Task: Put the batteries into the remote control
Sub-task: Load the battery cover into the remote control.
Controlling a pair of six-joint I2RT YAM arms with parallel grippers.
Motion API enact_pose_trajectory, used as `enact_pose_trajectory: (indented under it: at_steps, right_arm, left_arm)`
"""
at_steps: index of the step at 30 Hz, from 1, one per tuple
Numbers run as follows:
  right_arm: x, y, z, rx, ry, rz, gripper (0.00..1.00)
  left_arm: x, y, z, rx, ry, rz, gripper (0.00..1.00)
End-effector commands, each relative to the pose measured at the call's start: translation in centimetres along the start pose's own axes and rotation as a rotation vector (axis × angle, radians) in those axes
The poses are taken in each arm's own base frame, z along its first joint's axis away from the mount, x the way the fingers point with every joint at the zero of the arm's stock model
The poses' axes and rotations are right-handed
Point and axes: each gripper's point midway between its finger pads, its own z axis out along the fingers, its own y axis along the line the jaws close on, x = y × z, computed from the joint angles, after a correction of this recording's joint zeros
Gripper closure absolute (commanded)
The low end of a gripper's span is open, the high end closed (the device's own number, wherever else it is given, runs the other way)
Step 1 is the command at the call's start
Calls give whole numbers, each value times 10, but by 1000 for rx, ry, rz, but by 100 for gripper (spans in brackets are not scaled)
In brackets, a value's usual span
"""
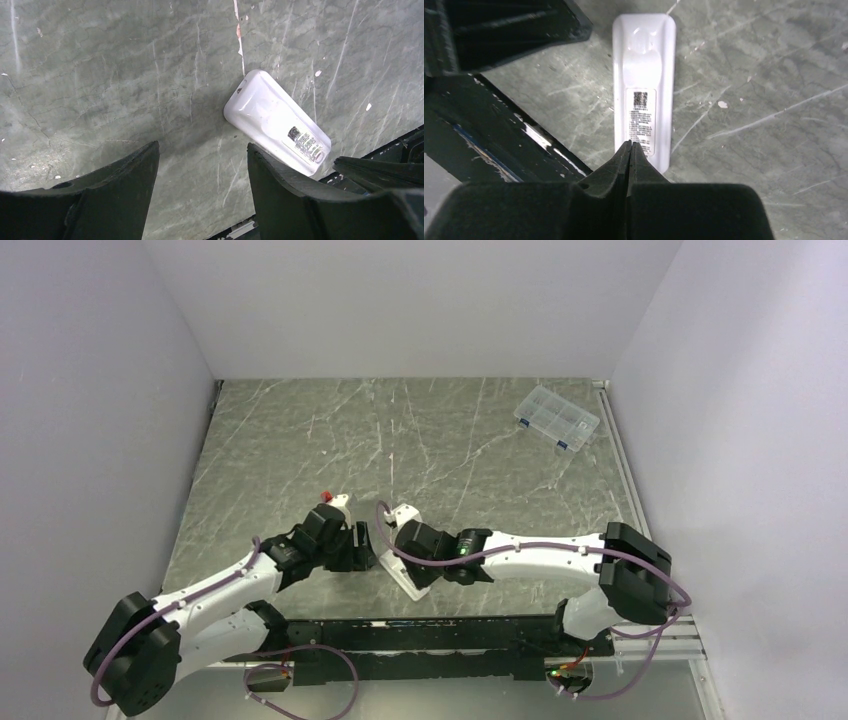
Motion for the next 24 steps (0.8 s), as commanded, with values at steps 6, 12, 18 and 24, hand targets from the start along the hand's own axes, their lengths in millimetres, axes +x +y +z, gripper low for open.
enact_pose_trajectory:
  at_steps: [6, 12, 18, 24]
  right_arm:
    - [-39, 6, -6, -14, -90, -12, 99]
    - [-40, 3, 7, -27, -79, -6, 99]
    - [-35, 5, 17, -39, -55, -10, 99]
    - [-22, 5, 25, -45, -22, -4, 99]
  left_arm:
    - [-11, -8, -7, 26, -31, 13, 30]
    - [-10, -7, -9, 27, -31, 10, 30]
    - [-8, -5, -9, 20, -29, 10, 30]
    - [-7, -4, -7, 19, -24, 8, 30]
